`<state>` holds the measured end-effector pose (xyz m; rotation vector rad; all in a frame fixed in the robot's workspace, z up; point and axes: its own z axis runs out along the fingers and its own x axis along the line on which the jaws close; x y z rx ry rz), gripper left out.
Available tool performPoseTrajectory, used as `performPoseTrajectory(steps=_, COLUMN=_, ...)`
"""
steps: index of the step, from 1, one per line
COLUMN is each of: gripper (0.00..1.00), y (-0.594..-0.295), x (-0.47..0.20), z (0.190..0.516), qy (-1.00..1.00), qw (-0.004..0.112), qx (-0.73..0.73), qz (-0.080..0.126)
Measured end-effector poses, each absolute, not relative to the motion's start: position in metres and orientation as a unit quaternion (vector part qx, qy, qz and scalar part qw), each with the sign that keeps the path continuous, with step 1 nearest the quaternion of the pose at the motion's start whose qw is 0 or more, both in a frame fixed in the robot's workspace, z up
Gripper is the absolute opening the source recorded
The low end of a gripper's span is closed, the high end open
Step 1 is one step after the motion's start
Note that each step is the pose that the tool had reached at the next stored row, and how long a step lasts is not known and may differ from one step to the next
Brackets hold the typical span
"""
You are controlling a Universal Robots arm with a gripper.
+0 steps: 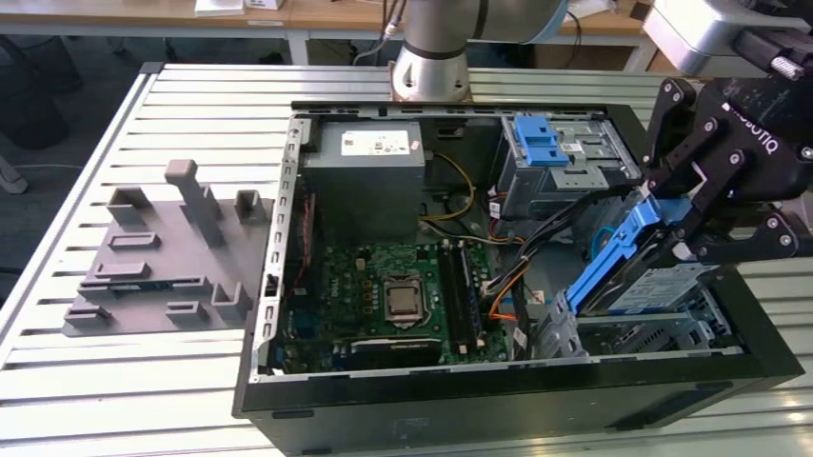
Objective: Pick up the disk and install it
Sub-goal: 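Insert the disk into the insertion slot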
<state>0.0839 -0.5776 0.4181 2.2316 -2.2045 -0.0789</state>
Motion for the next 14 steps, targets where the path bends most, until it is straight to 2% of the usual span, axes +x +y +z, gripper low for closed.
performPoseTrajectory(steps=14, gripper=0.37, y=-0.5776, x=0.0839, z=0.4103, qy=-0.703, qw=0.002, qx=0.711, qz=-0.025)
